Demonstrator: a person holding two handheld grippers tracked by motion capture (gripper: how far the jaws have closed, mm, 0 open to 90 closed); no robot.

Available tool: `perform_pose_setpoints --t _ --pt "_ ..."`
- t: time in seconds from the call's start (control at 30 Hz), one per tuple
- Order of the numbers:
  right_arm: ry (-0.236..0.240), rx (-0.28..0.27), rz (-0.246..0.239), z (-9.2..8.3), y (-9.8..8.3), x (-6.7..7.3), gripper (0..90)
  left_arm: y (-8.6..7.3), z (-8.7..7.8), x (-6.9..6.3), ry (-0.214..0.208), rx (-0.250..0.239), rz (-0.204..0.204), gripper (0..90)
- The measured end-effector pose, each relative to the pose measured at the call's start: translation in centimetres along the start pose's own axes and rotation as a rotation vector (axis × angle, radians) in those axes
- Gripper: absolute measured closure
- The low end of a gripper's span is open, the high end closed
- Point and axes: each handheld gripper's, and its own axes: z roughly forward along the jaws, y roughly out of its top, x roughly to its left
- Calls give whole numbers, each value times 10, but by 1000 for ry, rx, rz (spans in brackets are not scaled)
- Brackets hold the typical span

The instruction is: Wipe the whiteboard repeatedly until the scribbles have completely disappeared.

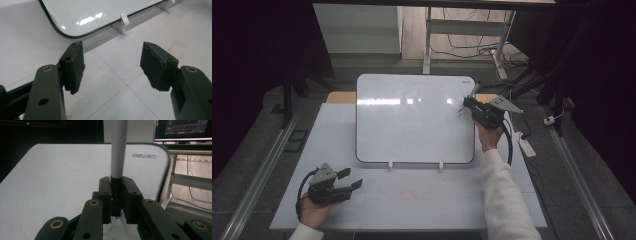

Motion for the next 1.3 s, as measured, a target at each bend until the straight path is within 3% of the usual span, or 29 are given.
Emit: perform_pose_setpoints --t 0.03,0.13,0.17,0.2,0.27,0.33,0.4,0.5,0.57,0.63,0.7,0.77,0.87,0.9,1.0,1.07,1.2,1.27,1.3 --pt "5 2 -1 -1 -1 2 782 0 0 1 -1 1 -1 362" --pt "93 65 -77 6 -8 21 782 1 3 2 0 5 -5 362" --pt "97 75 -100 7 -8 24 782 1 3 1 -1 7 -2 361" --pt "93 78 -100 6 -6 20 782 1 2 0 -2 7 -1 361" --pt "17 31 -47 -2 -1 4 782 1 2 -1 -1 5 2 361" --pt "-14 1 4 -8 1 -10 782 1 1 -1 -3 3 1 361" --pt "11 16 -16 -7 -2 -4 782 1 2 0 -1 5 -3 361" --pt "109 74 -79 0 -13 21 782 1 3 1 1 8 -5 360" --pt "103 74 -93 0 -12 21 782 1 3 0 0 8 -2 360" --pt "41 23 -39 -4 -8 7 782 1 2 -1 1 6 0 360" --pt "17 -6 -3 -7 -7 -2 782 1 1 -1 2 1 0 360" --pt "44 3 -12 -5 -11 4 782 1 1 0 2 1 -4 360" --pt "107 52 -76 -1 -14 19 782 0 2 1 3 3 -8 360" --pt "107 57 -78 -2 -13 17 782 0 1 1 3 3 -6 360" --pt "32 8 -28 -8 -8 2 782 0 0 -1 3 -1 -2 360" --pt "35 3 -12 -10 -10 1 782 1 0 0 4 -3 -4 361" --pt "119 50 -64 -6 -20 20 782 1 1 1 4 1 -7 360" --pt "104 54 -71 -7 -18 17 782 1 1 0 3 0 -4 361" --pt "73 32 -47 -9 -16 12 782 1 0 0 4 -1 -2 360"
